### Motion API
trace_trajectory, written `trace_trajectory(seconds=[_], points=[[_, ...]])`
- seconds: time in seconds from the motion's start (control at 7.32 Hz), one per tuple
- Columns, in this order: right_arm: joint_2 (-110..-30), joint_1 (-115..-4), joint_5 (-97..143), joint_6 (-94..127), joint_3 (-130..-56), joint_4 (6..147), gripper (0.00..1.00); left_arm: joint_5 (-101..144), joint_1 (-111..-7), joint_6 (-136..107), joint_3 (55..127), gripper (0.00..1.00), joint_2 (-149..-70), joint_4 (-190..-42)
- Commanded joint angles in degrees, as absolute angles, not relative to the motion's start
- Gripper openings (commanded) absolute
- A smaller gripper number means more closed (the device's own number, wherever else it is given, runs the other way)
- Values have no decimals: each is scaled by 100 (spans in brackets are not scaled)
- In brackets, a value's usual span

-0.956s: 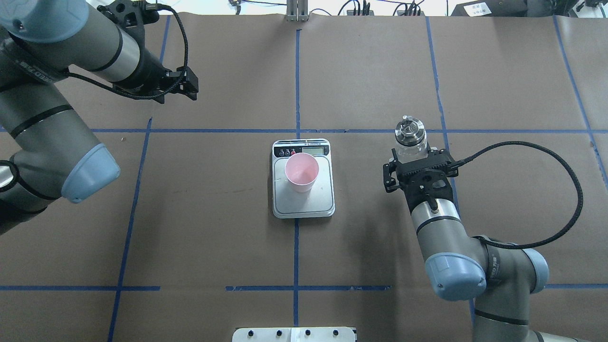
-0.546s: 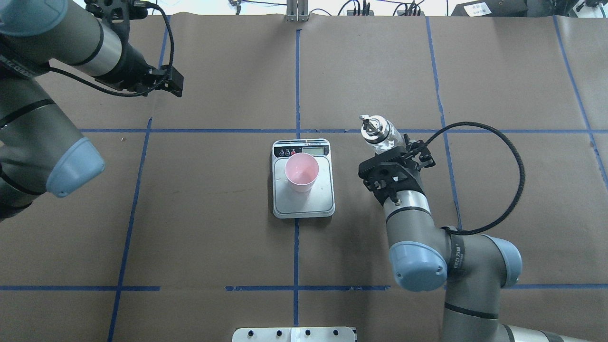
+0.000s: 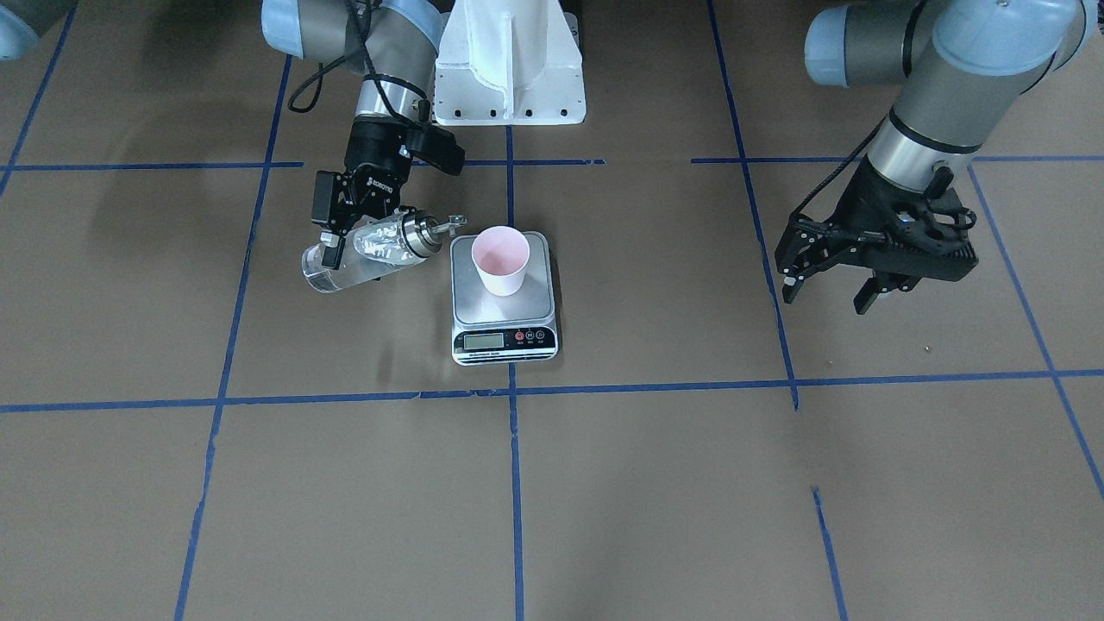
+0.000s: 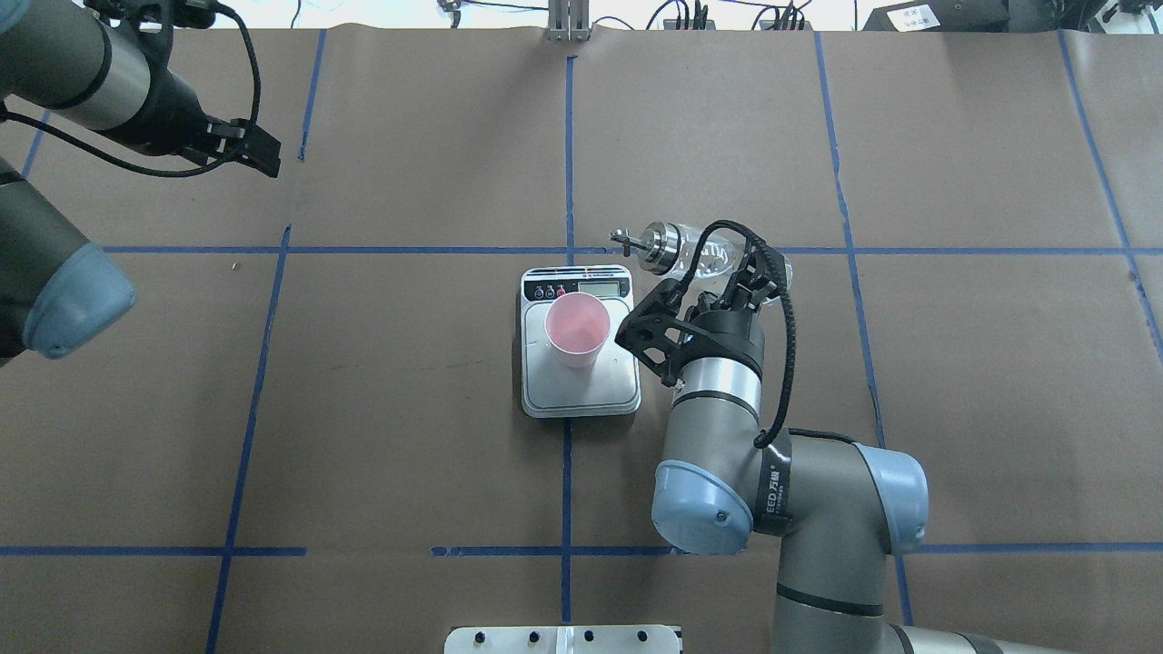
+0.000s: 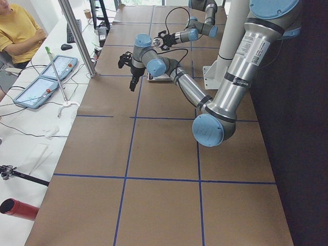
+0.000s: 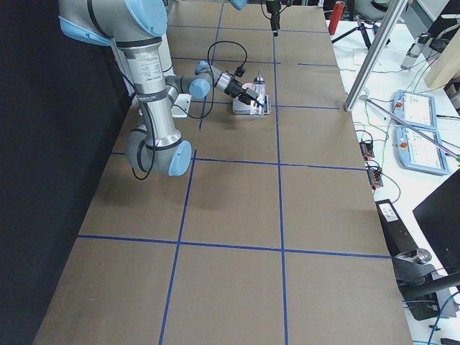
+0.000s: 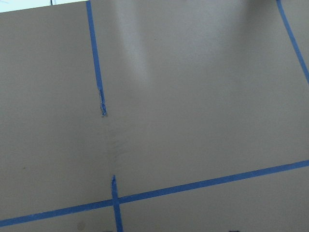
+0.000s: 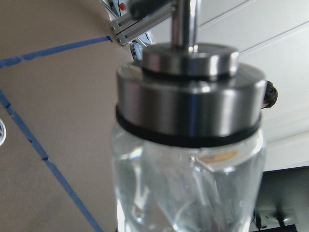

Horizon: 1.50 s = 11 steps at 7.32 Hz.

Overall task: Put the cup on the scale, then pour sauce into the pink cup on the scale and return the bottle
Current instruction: 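Carry the dispenser with the right gripper toward the pink cup, then tilt the dispenser spout over the pink cup with the right gripper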

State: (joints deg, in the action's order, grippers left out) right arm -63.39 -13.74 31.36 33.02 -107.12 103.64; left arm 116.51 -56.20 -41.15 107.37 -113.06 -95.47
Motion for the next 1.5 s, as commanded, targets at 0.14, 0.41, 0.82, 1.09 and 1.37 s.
trace_trajectory(seconds=[0.14, 0.41, 0.82, 1.09, 1.37], points=[[-6214, -1248, 2630, 2142, -10390, 10652, 0, 11654, -5826, -3596, 10705, 88, -11137, -9562], [-6258, -1213, 2506, 2048, -10319, 10661, 0, 11654, -5845, -3533, 10705, 88, -11136, -9562], [-6284, -1160, 2242, 1865, -10117, 10670, 0, 11646, -5968, -3208, 10705, 90, -11057, -9536], [-6249, -1169, 2048, 1259, -10055, 10661, 0, 11646, -5968, -3208, 10731, 92, -11057, -9536], [-6249, -1169, 1882, 1178, -10055, 10670, 0, 11646, -5968, -3217, 10705, 94, -11048, -9527]])
